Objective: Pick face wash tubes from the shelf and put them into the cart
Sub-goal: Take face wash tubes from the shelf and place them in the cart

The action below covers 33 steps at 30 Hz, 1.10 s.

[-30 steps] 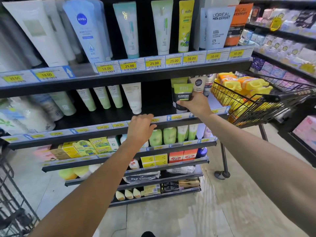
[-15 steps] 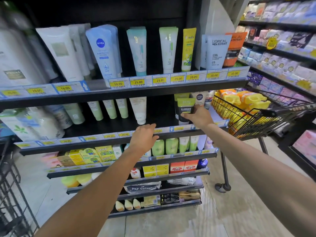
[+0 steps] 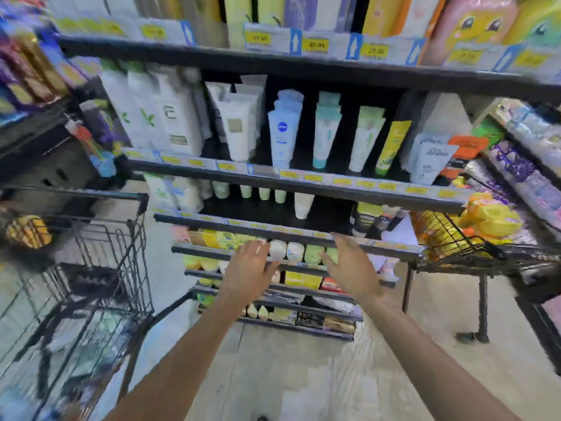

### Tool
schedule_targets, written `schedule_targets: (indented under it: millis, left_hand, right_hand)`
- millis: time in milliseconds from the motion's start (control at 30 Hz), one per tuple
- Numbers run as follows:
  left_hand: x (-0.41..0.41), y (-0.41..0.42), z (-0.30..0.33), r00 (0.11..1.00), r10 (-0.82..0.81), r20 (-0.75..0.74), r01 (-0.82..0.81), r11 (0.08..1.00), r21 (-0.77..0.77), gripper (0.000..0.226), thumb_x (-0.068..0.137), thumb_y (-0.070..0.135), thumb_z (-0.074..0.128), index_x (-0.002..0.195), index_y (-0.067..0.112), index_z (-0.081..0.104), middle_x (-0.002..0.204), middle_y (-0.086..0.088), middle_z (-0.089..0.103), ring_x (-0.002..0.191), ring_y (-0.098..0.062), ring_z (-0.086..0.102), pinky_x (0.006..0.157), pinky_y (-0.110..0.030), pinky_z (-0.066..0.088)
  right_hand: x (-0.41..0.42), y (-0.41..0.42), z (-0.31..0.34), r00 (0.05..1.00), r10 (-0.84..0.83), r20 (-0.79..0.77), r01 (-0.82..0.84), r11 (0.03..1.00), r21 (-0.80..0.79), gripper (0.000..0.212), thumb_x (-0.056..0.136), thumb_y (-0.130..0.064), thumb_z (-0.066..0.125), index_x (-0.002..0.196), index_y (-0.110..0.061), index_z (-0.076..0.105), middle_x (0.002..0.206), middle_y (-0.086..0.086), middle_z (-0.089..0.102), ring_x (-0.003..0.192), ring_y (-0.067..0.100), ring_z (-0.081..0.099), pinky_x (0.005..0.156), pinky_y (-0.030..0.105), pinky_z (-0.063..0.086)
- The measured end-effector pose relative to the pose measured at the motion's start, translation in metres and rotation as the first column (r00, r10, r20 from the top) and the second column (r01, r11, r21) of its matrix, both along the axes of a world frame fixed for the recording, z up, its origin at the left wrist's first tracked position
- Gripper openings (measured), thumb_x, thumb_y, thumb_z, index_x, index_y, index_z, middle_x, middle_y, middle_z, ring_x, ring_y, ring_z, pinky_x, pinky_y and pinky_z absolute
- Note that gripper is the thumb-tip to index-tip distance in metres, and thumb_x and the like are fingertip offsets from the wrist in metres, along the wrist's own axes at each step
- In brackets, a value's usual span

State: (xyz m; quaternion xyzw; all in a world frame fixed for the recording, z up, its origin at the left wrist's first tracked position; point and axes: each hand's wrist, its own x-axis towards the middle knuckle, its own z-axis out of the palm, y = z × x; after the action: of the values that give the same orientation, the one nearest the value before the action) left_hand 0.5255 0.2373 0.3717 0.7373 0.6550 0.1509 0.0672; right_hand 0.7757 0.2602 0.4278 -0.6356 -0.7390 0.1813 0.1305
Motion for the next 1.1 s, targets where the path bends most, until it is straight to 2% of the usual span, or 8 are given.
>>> schedule_targets:
  millis: [167, 367, 467, 533, 667, 867, 1033, 1100]
  left_hand:
    - [-0.049, -0.065, 0.022, 0.984, 0.180, 0.000, -0.180, 0.983, -0.038, 0.056, 0.106, 0.046, 0.044, 0.150, 0.011, 0.048, 0.151, -0.013, 0.052, 0.140, -0.035, 0.045, 0.117, -0.048, 0.035]
    - [-0.142, -0.143, 0.013, 0.916, 0.399, 0.049, -0.399, 0.917, -0.022, 0.057, 0.102, 0.047, 0.039, 0.141, 0.008, 0.053, 0.136, -0.015, 0.059, 0.124, -0.038, 0.055, 0.102, -0.049, 0.047]
    - [-0.191, -0.181, 0.002, 0.853, 0.517, 0.070, -0.514, 0.856, -0.057, 0.059, 0.103, 0.050, 0.037, 0.144, 0.009, 0.050, 0.134, -0.014, 0.058, 0.119, -0.039, 0.055, 0.097, -0.050, 0.049]
    - [-0.224, -0.202, -0.009, 0.804, 0.588, 0.091, -0.583, 0.809, -0.075, 0.053, 0.104, 0.046, 0.043, 0.142, 0.010, 0.049, 0.134, -0.014, 0.057, 0.118, -0.039, 0.056, 0.096, -0.050, 0.049]
    - [-0.293, -0.239, -0.030, 0.709, 0.696, 0.118, -0.686, 0.718, -0.114, 0.048, 0.105, 0.040, 0.048, 0.143, 0.011, 0.050, 0.143, -0.013, 0.056, 0.130, -0.036, 0.051, 0.103, -0.048, 0.043]
    - [-0.382, -0.286, -0.061, 0.572, 0.805, 0.157, -0.769, 0.593, -0.239, 0.053, 0.105, 0.039, 0.049, 0.149, 0.009, 0.045, 0.147, -0.012, 0.052, 0.133, -0.033, 0.049, 0.112, -0.048, 0.040]
    - [-0.433, -0.311, -0.095, 0.467, 0.870, 0.156, -0.809, 0.492, -0.322, 0.048, 0.102, 0.034, 0.054, 0.142, 0.008, 0.051, 0.127, -0.015, 0.062, 0.113, -0.035, 0.059, 0.090, -0.044, 0.049]
    - [-0.450, -0.316, -0.113, 0.427, 0.892, 0.147, -0.806, 0.449, -0.386, 0.044, 0.101, 0.031, 0.055, 0.136, 0.004, 0.054, 0.122, -0.018, 0.062, 0.110, -0.038, 0.059, 0.087, -0.046, 0.050]
  right_hand:
    - [-0.072, -0.025, 0.008, 0.978, 0.207, 0.020, -0.207, 0.978, 0.029, 0.059, 0.106, -0.044, 0.049, 0.157, -0.016, 0.039, 0.160, 0.005, 0.043, 0.147, 0.023, 0.040, 0.115, 0.037, 0.036]
    - [-0.191, -0.054, -0.004, 0.907, 0.420, -0.027, -0.420, 0.908, 0.016, 0.054, 0.105, -0.043, 0.053, 0.152, -0.017, 0.045, 0.156, 0.005, 0.047, 0.141, 0.026, 0.046, 0.109, 0.043, 0.044]
    - [-0.259, -0.072, -0.013, 0.846, 0.533, -0.015, -0.533, 0.846, -0.012, 0.053, 0.104, -0.042, 0.055, 0.151, -0.018, 0.046, 0.153, 0.005, 0.050, 0.138, 0.027, 0.048, 0.106, 0.042, 0.043]
    - [-0.305, -0.084, -0.019, 0.801, 0.598, -0.010, -0.598, 0.800, -0.038, 0.052, 0.104, -0.039, 0.056, 0.150, -0.015, 0.048, 0.151, 0.008, 0.051, 0.138, 0.029, 0.048, 0.107, 0.040, 0.040]
    - [-0.397, -0.101, -0.033, 0.728, 0.684, -0.047, -0.685, 0.723, -0.094, 0.052, 0.103, -0.042, 0.058, 0.148, -0.017, 0.050, 0.148, 0.007, 0.053, 0.126, 0.027, 0.057, 0.103, 0.040, 0.045]
    - [-0.522, -0.123, -0.056, 0.623, 0.782, -0.006, -0.772, 0.613, -0.166, 0.053, 0.105, -0.045, 0.052, 0.151, -0.019, 0.047, 0.156, 0.005, 0.047, 0.140, 0.026, 0.046, 0.109, 0.037, 0.041]
    - [-0.595, -0.127, -0.085, 0.568, 0.823, 0.014, -0.790, 0.550, -0.271, 0.053, 0.104, -0.048, 0.053, 0.149, -0.020, 0.048, 0.152, 0.003, 0.051, 0.134, 0.026, 0.052, 0.109, 0.045, 0.045]
    - [-0.620, -0.125, -0.100, 0.546, 0.837, 0.023, -0.789, 0.524, -0.321, 0.054, 0.104, -0.047, 0.054, 0.149, -0.018, 0.049, 0.150, 0.005, 0.053, 0.132, 0.028, 0.053, 0.108, 0.046, 0.046]
